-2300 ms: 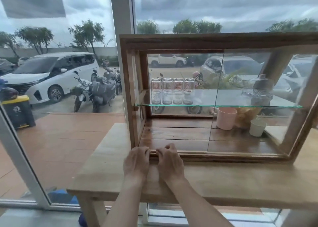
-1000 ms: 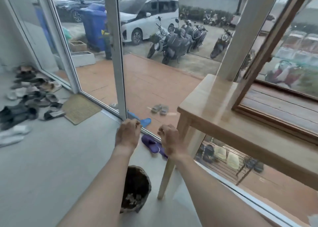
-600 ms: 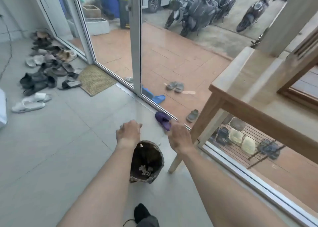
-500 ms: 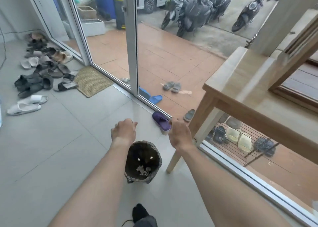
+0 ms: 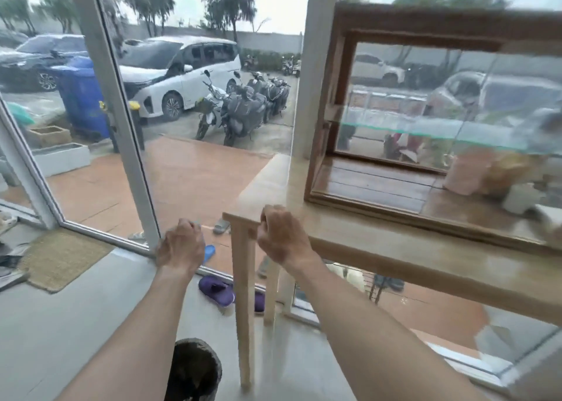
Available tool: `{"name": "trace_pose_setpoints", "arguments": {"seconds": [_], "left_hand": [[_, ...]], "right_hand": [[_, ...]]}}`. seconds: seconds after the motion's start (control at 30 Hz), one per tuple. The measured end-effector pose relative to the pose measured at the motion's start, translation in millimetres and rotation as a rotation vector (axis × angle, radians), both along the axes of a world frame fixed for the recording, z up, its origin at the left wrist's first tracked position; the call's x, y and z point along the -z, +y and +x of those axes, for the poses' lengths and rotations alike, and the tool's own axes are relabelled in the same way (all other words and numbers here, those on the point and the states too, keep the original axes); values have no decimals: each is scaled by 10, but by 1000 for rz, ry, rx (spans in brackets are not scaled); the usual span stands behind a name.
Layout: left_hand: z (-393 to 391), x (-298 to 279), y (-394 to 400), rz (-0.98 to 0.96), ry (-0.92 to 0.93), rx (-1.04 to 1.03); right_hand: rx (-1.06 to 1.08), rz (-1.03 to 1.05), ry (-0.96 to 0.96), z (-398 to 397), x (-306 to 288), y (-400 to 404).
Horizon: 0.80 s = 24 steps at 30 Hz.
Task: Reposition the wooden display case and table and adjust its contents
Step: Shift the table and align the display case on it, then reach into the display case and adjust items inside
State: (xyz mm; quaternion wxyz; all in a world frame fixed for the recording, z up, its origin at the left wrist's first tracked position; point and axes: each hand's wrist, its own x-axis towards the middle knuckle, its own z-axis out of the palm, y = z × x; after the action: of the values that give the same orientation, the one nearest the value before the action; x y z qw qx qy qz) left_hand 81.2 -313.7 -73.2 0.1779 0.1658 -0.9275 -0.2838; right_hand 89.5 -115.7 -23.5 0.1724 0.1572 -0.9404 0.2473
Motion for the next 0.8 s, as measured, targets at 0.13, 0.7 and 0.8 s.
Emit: {"name": "trace_pose_setpoints", "arguments": {"seconds": [0.13, 0.7, 0.8], "left_hand": [[-149, -401, 743, -27, 104, 108], [-325, -515, 3277, -312, 146, 613], [-332, -394, 3346, -322, 92, 626]], "right_hand": [[146, -62, 74, 76, -383, 887], [755, 21, 165, 786, -674, 3781], [794, 108, 207, 820, -805, 4098]]}}
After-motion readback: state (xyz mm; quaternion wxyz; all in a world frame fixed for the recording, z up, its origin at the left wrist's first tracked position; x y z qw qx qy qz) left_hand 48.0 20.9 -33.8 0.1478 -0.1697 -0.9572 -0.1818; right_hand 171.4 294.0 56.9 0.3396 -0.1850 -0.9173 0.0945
